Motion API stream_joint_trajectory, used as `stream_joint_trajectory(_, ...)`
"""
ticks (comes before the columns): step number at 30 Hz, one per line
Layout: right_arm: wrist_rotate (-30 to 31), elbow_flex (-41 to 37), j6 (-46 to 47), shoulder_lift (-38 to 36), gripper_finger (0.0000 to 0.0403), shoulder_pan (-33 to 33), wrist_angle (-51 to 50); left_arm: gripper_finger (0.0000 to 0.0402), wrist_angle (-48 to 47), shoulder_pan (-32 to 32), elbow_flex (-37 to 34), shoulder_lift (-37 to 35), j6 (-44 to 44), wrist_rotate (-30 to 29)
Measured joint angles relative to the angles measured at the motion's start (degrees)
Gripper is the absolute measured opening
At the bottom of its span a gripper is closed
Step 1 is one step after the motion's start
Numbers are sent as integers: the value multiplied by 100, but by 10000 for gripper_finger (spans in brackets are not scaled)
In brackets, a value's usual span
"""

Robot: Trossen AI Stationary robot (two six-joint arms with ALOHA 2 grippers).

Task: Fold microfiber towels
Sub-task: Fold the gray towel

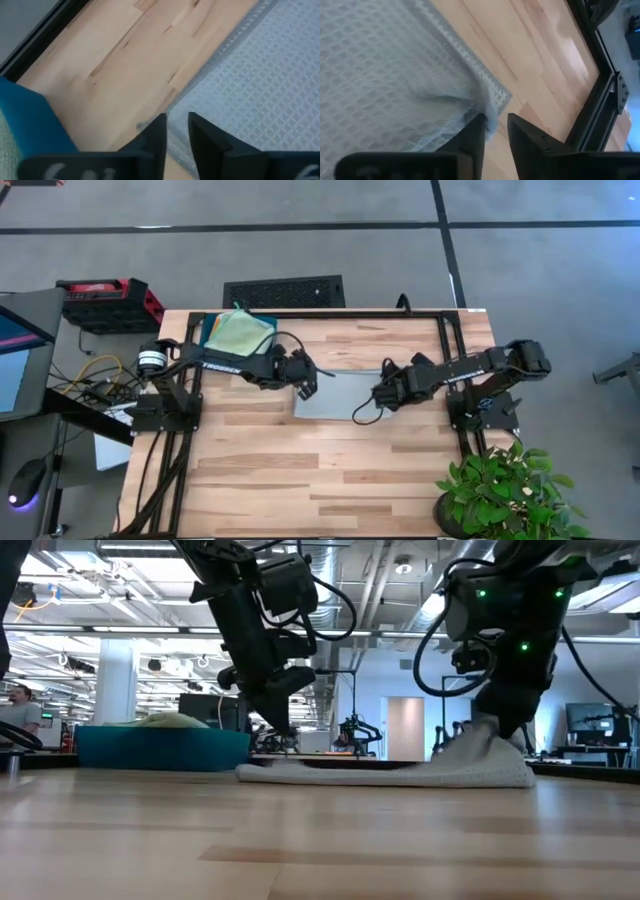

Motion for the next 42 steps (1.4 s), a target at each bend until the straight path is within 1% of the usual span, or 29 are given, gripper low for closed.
stream_joint_trajectory(4,3,0,12,0,127,-148,22,105,-2,41,0,0,-4,-3)
stream_joint_trajectory(9,-303,0,24,0,171,-348,23,131,-5,37,0,0,-9,16)
stream_joint_trajectory(13,-297,0,6,0,202,-399,20,139,-15,14,0,-2,-26,337)
stream_joint_trajectory(16,-308,0,-266,0,218,-425,12,139,-22,-16,0,-2,-154,493)
stream_joint_trajectory(21,-304,0,-299,0,228,-356,-11,139,-28,-189,0,-4,-236,581)
stream_joint_trajectory(25,-298,22,-300,-124,227,62,-18,139,-28,-476,0,-9,-266,590)
stream_joint_trajectory(29,-336,42,-390,-345,226,846,86,139,-26,-835,0,-9,-280,582)
stream_joint_trajectory(33,-527,42,-1104,-383,226,1706,390,139,-24,-1163,0,-9,-439,567)
stream_joint_trajectory(36,-714,44,-1738,-280,225,2238,818,139,-22,-1393,0,-9,-560,550)
stream_joint_trajectory(39,-893,-24,-2350,-110,225,2615,1381,139,-2,-1605,0,-9,-689,549)
stream_joint_trajectory(42,-890,-107,-2623,113,225,2776,1690,139,5,-1800,0,-9,-752,483)
